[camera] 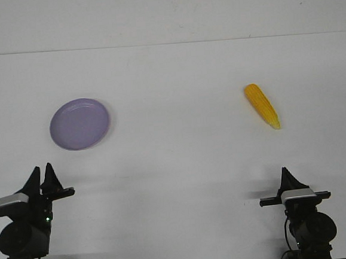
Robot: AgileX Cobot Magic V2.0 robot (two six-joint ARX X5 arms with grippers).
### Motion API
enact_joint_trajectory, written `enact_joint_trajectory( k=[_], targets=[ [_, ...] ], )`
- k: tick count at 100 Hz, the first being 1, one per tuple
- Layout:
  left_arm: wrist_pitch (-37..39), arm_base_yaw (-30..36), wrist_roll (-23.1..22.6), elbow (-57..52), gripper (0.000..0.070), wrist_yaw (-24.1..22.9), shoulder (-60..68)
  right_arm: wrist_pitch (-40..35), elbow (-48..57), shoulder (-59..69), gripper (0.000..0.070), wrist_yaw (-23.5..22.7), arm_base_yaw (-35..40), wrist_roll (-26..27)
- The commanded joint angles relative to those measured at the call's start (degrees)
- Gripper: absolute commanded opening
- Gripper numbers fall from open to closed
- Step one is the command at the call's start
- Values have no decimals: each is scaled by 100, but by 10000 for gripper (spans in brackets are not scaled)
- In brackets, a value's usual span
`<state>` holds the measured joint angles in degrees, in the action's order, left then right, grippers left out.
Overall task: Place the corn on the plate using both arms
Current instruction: 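Raise the left gripper and reach toward the rim of the lavender plate, then grip the plate rim with the left gripper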
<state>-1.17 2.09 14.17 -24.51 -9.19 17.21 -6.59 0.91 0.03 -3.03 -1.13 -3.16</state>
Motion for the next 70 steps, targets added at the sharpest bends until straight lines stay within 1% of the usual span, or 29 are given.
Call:
enact_joint_trajectory(
  k=[1, 11, 17, 24, 29, 37, 45, 58, 70],
  targets=[
    [-345, -33, -140, -516, 468, -87, 662, 59, -17, 2, 8, 0, -2, 52],
    [-776, -120, -323, -1187, 464, -203, 1641, 59, -17, 2, 8, 0, -2, 52],
    [-798, -236, -470, -1471, 464, -216, 2238, 59, -17, 2, 8, 0, -2, 52],
    [-776, -439, -522, -1773, 464, -162, 2948, 59, -17, 2, 8, 0, -2, 52],
    [-776, -623, -535, -1993, 464, -9, 3493, 59, -17, 2, 8, 0, -2, 52],
    [-782, -938, -632, -2337, 463, 396, 4387, 59, -17, 2, 8, 0, -2, 52],
    [-800, -1202, -643, -2697, 463, 680, 5265, 59, -17, 2, 8, 0, -2, 52],
    [-787, -1493, -693, -3303, 458, 1075, 6494, 59, -17, 2, 8, 0, -2, 52],
    [-800, -1646, -730, -3777, 456, 1405, 7335, 59, -17, 2, 8, 0, -2, 52]
  ],
)
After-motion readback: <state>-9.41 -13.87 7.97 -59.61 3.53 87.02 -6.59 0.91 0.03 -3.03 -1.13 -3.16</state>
